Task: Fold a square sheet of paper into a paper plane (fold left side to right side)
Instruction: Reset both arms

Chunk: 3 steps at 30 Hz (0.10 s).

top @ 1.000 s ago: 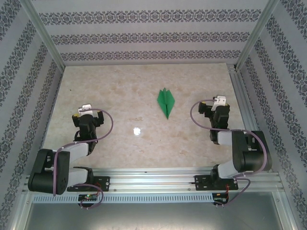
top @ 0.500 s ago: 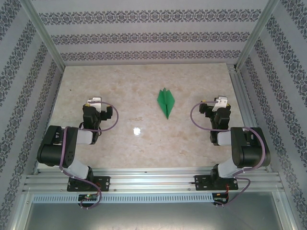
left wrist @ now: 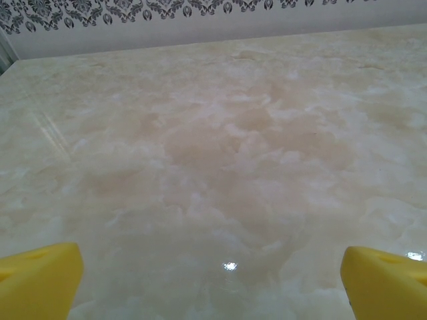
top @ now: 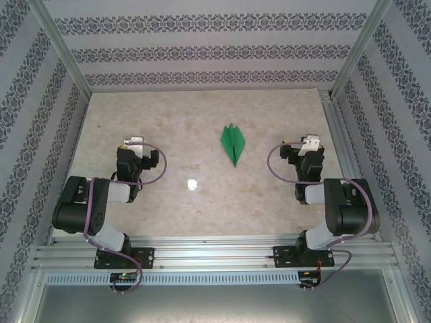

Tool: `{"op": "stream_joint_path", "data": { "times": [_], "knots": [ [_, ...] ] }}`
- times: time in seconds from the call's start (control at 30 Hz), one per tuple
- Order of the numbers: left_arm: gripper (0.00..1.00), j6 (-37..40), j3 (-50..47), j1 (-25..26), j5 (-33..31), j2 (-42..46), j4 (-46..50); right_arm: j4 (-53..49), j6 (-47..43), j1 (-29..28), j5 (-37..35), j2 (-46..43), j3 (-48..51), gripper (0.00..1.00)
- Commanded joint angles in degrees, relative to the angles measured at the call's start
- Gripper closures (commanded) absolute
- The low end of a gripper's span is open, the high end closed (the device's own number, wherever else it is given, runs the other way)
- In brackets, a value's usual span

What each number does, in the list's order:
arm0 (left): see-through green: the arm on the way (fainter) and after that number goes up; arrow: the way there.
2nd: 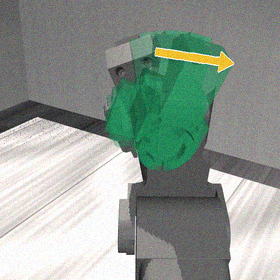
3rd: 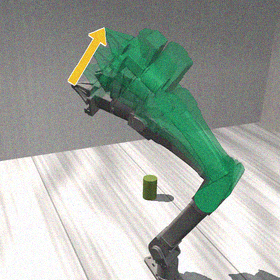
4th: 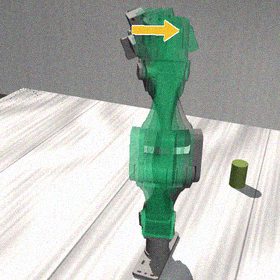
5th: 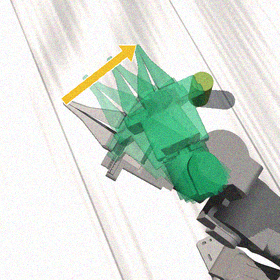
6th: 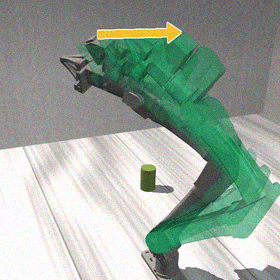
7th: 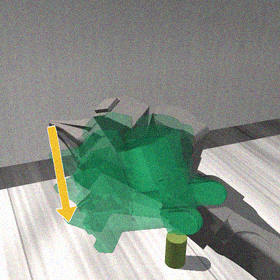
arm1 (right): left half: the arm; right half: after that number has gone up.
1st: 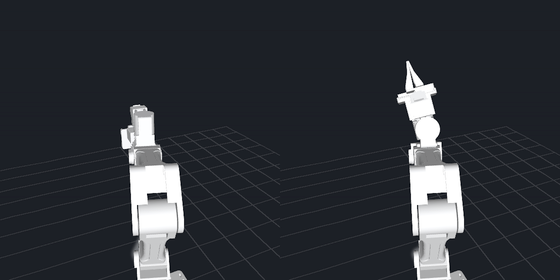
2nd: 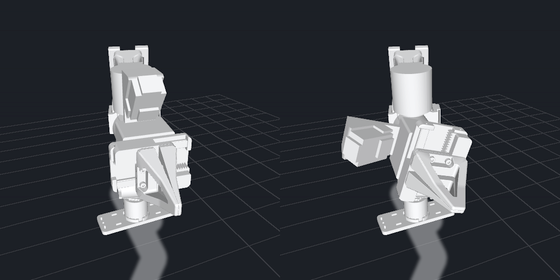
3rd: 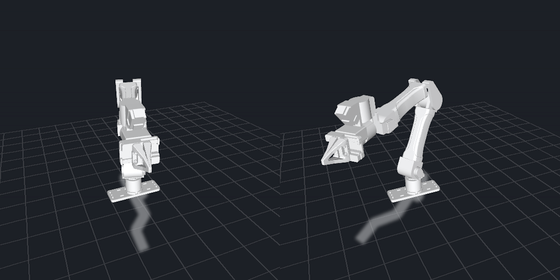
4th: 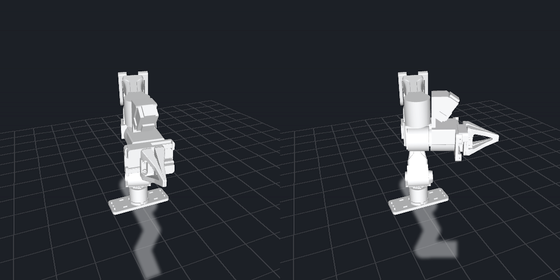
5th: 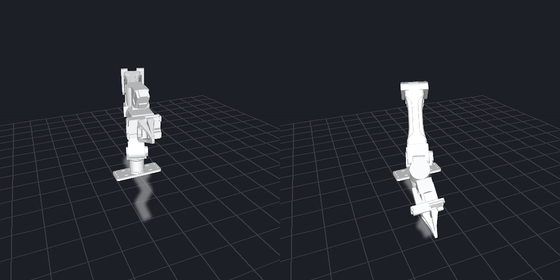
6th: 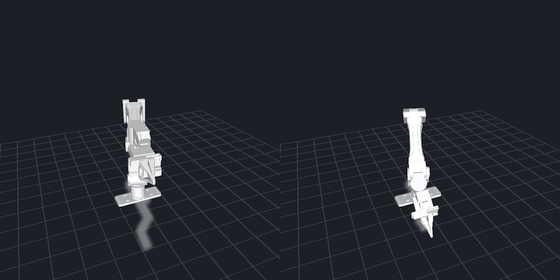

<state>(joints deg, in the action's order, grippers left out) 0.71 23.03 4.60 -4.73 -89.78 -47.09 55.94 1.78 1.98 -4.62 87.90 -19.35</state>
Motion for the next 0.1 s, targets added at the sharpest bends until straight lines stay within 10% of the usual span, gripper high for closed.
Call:
{"op": "stream_joint_path", "data": {
  "times": [0.0, 0.07],
  "knots": [
    [0.0, 0.87, 0.62, -0.69, 1.22, 0.3, -0.68, 2.96, 0.43, -0.31, -1.32, 0.12, -0.6, 0.02],
    [0.0, 0.87, 0.57, -0.65, 1.24, 0.32, -0.67, 4.9, 0.75, -0.31, -2.3, 0.3, 1.39, 0.02]
  ]
}}
